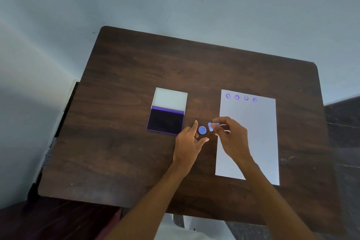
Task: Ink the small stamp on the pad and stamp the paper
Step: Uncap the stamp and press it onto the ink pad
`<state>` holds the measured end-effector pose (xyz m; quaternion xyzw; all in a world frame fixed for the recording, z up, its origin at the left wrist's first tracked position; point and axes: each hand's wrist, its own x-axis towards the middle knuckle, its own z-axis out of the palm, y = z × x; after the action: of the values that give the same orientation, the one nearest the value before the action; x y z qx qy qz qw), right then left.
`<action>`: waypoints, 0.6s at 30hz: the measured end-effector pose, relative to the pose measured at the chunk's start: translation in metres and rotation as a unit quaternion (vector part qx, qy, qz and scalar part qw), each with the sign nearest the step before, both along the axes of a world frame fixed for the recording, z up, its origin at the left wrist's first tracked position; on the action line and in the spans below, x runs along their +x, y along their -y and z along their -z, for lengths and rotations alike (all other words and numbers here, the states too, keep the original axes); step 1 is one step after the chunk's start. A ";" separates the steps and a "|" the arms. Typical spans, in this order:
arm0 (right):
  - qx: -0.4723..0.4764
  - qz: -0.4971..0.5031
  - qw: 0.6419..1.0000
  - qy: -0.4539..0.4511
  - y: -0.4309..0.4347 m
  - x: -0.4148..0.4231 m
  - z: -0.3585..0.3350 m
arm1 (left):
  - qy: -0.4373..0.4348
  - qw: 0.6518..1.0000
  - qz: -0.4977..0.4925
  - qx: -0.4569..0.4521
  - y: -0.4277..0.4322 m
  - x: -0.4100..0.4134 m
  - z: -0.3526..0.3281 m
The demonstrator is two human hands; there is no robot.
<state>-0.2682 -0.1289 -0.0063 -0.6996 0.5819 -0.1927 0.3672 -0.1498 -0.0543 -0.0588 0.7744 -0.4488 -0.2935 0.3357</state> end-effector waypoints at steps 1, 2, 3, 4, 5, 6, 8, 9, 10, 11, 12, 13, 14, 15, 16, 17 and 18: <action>0.005 0.005 1.000 0.006 0.000 0.001 -0.002 | 0.005 0.999 0.012 -0.035 -0.004 0.005 -0.005; 0.013 0.012 1.000 0.015 -0.001 0.003 -0.003 | 0.023 0.996 0.024 -0.083 -0.010 0.012 -0.010; 0.026 0.020 0.999 0.027 -0.002 0.005 -0.005 | 0.053 0.990 0.036 -0.126 -0.017 0.023 -0.014; 0.043 0.026 0.998 0.042 -0.003 0.007 -0.007 | 0.084 0.982 0.051 -0.159 -0.025 0.037 -0.018; 0.062 0.027 0.996 0.060 -0.005 0.010 -0.008 | 0.110 0.976 0.062 -0.178 -0.033 0.055 -0.021; 0.077 0.023 0.994 0.075 -0.006 0.014 -0.010 | 0.128 0.972 0.067 -0.187 -0.040 0.075 -0.023; 0.079 -0.002 0.993 0.085 -0.010 0.025 -0.012 | 0.137 0.977 0.047 -0.158 -0.052 0.115 -0.024; 0.066 -0.020 0.995 0.078 -0.011 0.031 -0.013 | 0.128 0.985 0.022 -0.117 -0.055 0.130 -0.023; 0.046 -0.041 0.996 0.066 -0.012 0.040 -0.012 | 0.114 0.991 -0.006 -0.067 -0.058 0.142 -0.021; 0.026 -0.061 0.996 0.052 -0.013 0.050 -0.011 | 0.096 0.995 -0.030 -0.021 -0.060 0.148 -0.017; 0.013 -0.079 0.996 0.038 -0.013 0.061 -0.009 | 0.079 0.996 -0.043 0.015 -0.061 0.151 -0.014; 0.008 -0.096 0.995 0.019 -0.012 0.072 -0.006 | 0.072 0.996 -0.044 0.039 -0.061 0.150 -0.011; 0.010 -0.114 0.993 -0.004 -0.011 0.082 -0.001 | 0.080 0.995 -0.036 0.055 -0.060 0.146 -0.008; 0.014 -0.136 0.990 -0.030 -0.010 0.092 0.003 | 0.096 0.993 -0.026 0.064 -0.058 0.142 -0.004; 0.016 -0.164 0.985 -0.058 -0.009 0.101 0.008 | 0.114 0.991 -0.020 0.070 -0.055 0.137 -0.001; 0.006 -0.198 0.976 -0.087 -0.008 0.110 0.014 | 0.131 0.989 -0.017 0.074 -0.052 0.132 0.002; -0.013 -0.235 0.965 -0.116 -0.008 0.117 0.019 | 0.144 0.986 -0.017 0.078 -0.048 0.129 0.004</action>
<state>-0.1515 -0.1213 -0.0257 -0.8388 0.4375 -0.0264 0.3231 -0.0212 -0.0062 -0.0631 0.8398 -0.4550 -0.2071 0.2115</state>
